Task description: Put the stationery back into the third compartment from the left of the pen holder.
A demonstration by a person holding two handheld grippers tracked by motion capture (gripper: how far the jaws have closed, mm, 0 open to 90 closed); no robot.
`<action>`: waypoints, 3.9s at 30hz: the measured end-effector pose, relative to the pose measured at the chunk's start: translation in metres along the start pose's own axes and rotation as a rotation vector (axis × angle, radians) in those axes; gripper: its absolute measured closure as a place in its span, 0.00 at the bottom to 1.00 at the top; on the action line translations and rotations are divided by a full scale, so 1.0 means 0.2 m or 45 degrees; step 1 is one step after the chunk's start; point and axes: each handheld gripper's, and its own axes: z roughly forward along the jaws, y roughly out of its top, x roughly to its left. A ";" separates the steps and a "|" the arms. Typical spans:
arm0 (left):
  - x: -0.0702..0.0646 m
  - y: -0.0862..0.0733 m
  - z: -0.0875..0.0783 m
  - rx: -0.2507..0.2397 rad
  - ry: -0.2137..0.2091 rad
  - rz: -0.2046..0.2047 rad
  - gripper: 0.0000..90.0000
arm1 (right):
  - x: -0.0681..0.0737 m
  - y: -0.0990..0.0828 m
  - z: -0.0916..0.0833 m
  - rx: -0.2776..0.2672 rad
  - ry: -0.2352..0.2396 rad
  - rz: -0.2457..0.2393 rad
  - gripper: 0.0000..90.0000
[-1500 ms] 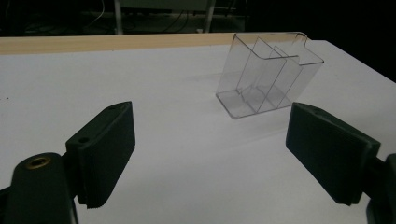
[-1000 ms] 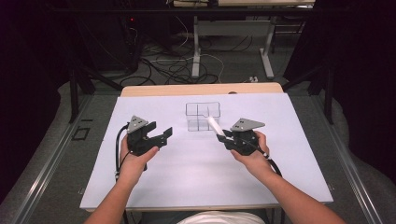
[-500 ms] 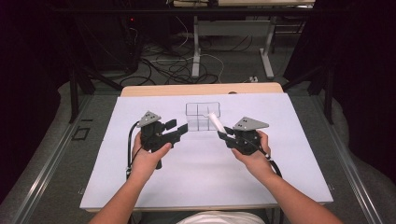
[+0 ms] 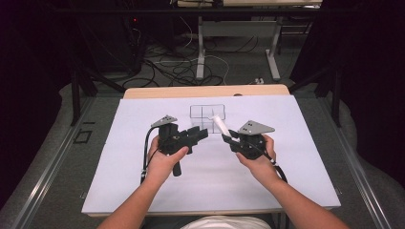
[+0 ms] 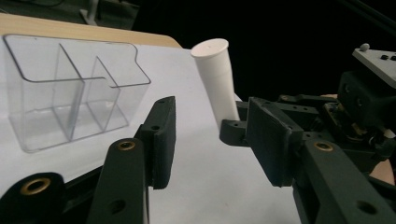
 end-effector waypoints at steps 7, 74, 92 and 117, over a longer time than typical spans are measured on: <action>-0.01 -0.03 0.05 0.010 -0.030 -0.034 0.62 | 0.03 0.00 0.01 -0.011 -0.002 -0.016 0.79; 0.07 -0.04 0.22 -0.033 -0.029 -0.261 0.73 | 0.14 -0.03 0.06 0.000 0.152 -0.016 0.79; 0.08 -0.04 0.23 -0.018 -0.017 -0.289 0.74 | 0.15 -0.05 0.08 0.009 0.145 -0.007 0.79; 0.07 0.14 0.28 -0.065 0.095 -0.146 0.74 | 0.05 -0.09 0.11 0.105 0.061 -0.007 0.40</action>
